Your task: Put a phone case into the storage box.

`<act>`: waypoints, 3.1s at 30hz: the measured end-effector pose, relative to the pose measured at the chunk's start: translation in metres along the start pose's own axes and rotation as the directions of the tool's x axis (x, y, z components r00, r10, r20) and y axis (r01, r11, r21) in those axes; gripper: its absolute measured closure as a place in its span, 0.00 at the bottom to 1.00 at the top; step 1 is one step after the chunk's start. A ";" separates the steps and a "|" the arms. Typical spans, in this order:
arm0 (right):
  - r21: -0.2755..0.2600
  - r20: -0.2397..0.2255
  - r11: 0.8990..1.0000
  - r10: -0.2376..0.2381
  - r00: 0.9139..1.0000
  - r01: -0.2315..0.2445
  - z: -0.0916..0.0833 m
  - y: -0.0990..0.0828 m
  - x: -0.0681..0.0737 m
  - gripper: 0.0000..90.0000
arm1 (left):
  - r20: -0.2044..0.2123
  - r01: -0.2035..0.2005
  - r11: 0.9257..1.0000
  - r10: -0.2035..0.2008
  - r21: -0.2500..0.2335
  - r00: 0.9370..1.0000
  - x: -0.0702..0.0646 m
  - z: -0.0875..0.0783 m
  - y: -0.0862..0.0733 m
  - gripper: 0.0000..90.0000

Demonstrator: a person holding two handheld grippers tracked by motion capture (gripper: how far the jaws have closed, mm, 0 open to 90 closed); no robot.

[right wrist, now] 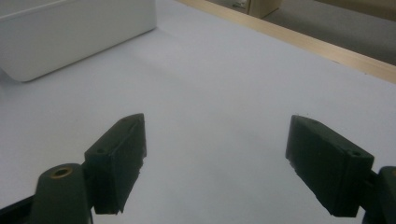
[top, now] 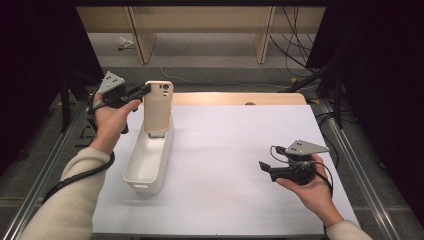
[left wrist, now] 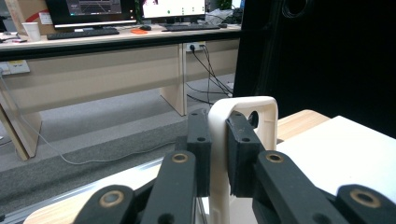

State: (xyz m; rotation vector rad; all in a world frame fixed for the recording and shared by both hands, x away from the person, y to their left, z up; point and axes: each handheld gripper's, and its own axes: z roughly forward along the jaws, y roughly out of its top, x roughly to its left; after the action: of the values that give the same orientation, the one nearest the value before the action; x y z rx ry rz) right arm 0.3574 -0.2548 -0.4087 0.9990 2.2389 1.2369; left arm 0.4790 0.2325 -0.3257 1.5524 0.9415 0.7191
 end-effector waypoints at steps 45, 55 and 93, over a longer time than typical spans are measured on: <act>-0.004 -0.006 1.000 0.005 1.000 -0.005 0.001 0.000 0.000 0.24 | -0.043 0.046 0.999 -0.045 0.026 0.998 0.032 0.030 -0.048 0.90; -0.003 -0.008 1.000 0.004 1.000 -0.004 0.001 0.000 0.000 0.24 | -0.037 0.081 0.996 -0.080 0.039 0.996 0.037 0.035 -0.071 0.90; -0.002 -0.007 1.000 0.011 1.000 -0.011 0.001 0.000 -0.001 0.23 | 0.014 0.038 0.977 -0.042 0.209 0.999 -0.026 -0.064 -0.083 0.14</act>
State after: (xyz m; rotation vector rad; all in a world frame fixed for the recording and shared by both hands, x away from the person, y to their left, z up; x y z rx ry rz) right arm 0.3582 -0.2549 -0.4091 1.0091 2.2394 1.2489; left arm 0.3963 0.2456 -0.3936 1.7144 1.0584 0.5906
